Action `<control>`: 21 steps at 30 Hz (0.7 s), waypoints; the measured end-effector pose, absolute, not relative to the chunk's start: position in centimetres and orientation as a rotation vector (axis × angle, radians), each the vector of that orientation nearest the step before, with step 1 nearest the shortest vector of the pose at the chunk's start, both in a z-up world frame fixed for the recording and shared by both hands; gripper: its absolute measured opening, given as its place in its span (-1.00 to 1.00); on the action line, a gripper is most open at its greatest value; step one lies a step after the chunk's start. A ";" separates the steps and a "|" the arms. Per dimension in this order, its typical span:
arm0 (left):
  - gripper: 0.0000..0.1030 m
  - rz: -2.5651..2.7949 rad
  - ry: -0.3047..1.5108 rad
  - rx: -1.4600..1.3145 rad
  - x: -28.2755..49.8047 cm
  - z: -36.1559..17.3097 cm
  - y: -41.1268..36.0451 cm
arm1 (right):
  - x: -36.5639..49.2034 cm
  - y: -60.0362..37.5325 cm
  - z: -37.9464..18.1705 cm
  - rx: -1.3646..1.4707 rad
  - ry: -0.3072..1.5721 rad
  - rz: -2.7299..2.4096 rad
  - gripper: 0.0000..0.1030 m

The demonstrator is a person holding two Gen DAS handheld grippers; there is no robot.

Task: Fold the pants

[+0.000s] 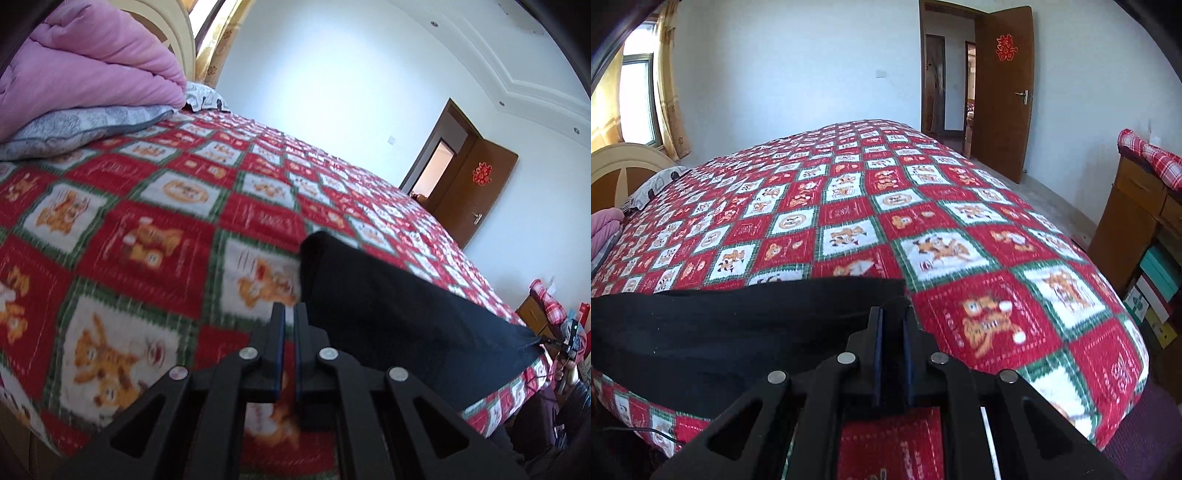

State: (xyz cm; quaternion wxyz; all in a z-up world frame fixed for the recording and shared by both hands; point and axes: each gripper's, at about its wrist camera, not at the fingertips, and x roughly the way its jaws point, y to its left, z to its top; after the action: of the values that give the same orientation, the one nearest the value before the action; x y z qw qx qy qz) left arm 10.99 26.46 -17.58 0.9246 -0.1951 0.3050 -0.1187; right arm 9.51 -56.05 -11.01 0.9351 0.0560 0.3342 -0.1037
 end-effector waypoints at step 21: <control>0.22 -0.215 0.704 -0.236 16.1 -16.5 21.8 | 6.2 -49.3 -8.3 -0.019 0.621 -0.219 -0.02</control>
State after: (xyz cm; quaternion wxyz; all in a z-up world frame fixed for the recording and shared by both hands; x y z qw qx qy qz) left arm 16.07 21.82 -16.48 0.9262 -0.1149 0.3435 -0.1051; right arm 6.23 -49.27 -8.35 0.9463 -0.0092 0.3049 -0.1076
